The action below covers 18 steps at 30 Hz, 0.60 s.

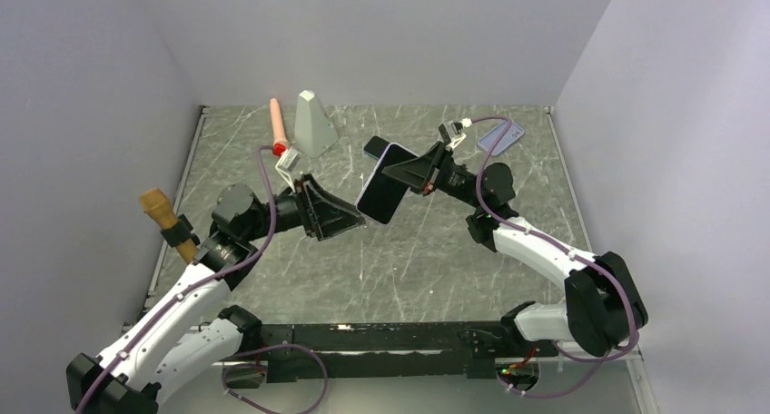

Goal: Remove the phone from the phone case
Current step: Remove the phone case from the phone.

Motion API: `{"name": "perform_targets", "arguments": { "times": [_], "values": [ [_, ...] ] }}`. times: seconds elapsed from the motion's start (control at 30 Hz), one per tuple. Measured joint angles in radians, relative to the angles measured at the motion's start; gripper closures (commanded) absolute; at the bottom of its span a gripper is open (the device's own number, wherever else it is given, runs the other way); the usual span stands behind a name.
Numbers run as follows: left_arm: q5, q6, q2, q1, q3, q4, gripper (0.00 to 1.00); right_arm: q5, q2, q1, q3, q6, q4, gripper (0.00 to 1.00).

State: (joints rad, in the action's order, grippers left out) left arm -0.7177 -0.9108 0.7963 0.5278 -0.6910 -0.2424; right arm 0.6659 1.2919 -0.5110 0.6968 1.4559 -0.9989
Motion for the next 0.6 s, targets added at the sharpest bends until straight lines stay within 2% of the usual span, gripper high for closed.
{"name": "perform_targets", "arguments": {
  "times": [0.3, 0.47, 0.53, 0.6],
  "values": [
    [-0.075, -0.038, 0.13, 0.029, -0.05, -0.013, 0.59, 0.104, 0.029, -0.047, 0.084, -0.117, 0.093, 1.0],
    [-0.09, -0.044, 0.157, 0.058, -0.05, -0.023, 0.87, 0.152, 0.05, -0.075, 0.175, -0.208, 0.186, 1.0],
    [-0.092, -0.048, 0.16, 0.061, -0.05, -0.02, 0.94, 0.155, 0.036, -0.081, 0.189, -0.251, 0.219, 0.89],
    [-0.087, -0.053, 0.16, 0.066, -0.05, -0.02, 1.0, 0.147, 0.01, -0.082, 0.189, -0.3, 0.256, 0.67]
  ]
}}
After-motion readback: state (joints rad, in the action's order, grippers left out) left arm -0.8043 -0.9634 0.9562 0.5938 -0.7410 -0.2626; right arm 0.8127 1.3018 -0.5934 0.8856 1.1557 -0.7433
